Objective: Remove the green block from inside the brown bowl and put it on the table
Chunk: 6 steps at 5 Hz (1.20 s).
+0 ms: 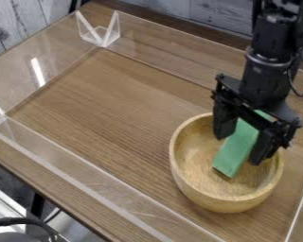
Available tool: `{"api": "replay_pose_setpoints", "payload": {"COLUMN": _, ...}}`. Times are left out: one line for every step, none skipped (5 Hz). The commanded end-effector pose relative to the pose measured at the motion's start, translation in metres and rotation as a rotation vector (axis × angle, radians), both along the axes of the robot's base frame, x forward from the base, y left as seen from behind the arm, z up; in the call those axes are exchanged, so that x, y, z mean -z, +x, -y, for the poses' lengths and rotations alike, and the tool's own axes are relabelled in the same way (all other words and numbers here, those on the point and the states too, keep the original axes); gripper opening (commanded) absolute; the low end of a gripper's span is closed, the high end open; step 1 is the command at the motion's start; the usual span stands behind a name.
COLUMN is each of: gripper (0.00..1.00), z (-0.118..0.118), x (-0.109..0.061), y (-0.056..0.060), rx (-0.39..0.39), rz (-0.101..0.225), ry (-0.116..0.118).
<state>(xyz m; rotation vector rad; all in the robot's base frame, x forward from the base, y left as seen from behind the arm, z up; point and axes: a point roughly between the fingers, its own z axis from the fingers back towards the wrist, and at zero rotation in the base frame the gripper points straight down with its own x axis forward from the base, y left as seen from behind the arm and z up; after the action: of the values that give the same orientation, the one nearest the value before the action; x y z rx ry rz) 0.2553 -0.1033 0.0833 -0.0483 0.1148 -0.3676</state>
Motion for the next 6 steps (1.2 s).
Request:
{"api": "replay_pose_setpoints", "payload": {"gripper": 1.00, "z": 0.003, "x": -0.007, "y": 0.005, "rx": 0.015, "rz": 0.038, "ry": -0.014}}
{"api": "replay_pose_setpoints", "payload": {"gripper": 1.00, "z": 0.003, "x": -0.008, "y": 0.005, "rx": 0.018, "rz": 0.040, "ry": -0.015}}
{"api": "replay_pose_setpoints", "payload": {"gripper": 1.00, "z": 0.002, "x": -0.010, "y": 0.004, "rx": 0.019, "rz": 0.044, "ry": -0.017}}
{"api": "replay_pose_setpoints", "payload": {"gripper": 1.00, "z": 0.002, "x": -0.012, "y": 0.004, "rx": 0.020, "rz": 0.050, "ry": -0.020}}
{"api": "replay_pose_setpoints", "payload": {"gripper": 1.00, "z": 0.002, "x": -0.017, "y": 0.004, "rx": 0.020, "rz": 0.064, "ry": -0.025}}
{"api": "replay_pose_setpoints", "payload": {"gripper": 1.00, "z": 0.002, "x": -0.023, "y": 0.004, "rx": 0.019, "rz": 0.078, "ry": -0.030}}
